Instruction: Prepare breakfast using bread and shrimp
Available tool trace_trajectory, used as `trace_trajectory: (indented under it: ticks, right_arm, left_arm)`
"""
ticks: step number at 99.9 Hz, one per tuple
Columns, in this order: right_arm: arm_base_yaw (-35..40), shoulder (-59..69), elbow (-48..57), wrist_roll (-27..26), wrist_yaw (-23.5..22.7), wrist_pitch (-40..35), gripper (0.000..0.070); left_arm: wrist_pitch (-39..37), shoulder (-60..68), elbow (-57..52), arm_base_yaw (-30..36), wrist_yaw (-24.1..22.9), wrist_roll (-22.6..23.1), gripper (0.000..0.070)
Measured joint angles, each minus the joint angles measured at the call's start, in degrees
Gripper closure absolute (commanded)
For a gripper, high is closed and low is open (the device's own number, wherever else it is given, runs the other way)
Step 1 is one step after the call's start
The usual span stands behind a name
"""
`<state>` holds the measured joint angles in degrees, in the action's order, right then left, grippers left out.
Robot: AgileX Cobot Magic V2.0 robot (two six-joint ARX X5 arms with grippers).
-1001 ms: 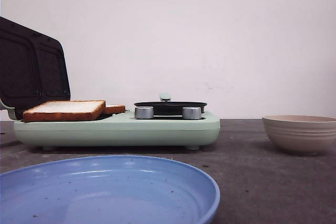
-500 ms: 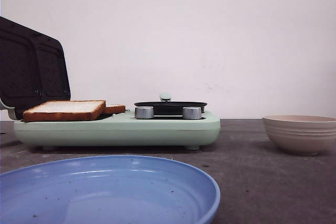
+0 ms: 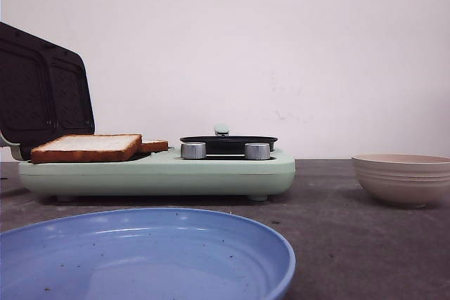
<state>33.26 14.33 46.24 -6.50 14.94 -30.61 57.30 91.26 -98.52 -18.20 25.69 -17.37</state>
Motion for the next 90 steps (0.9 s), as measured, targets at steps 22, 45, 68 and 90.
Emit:
trace_trajectory:
  ticks: [22,45,68,90]
  right_arm:
    - [0.0,0.0,0.0,-2.4,0.0,-0.1,0.0699]
    - [0.0,0.0,0.0,-3.3,0.1,0.0,0.0699]
    - [0.0,0.0,0.0,-3.4,0.3,0.0,0.0699]
    - [0.0,0.0,0.0,-3.4,0.3,0.0,0.0699]
  left_arm:
    - [-0.2,5.0,0.0,0.0,0.2,-0.2,0.0288]
    - [-1.7,8.0,0.0,0.0,1.7,-0.2,0.0388]
    - [-4.6,8.2,0.0,0.2,1.7,-0.3,0.044]
    - [-5.9,9.6,0.0,1.4,1.7,-1.8,0.044]
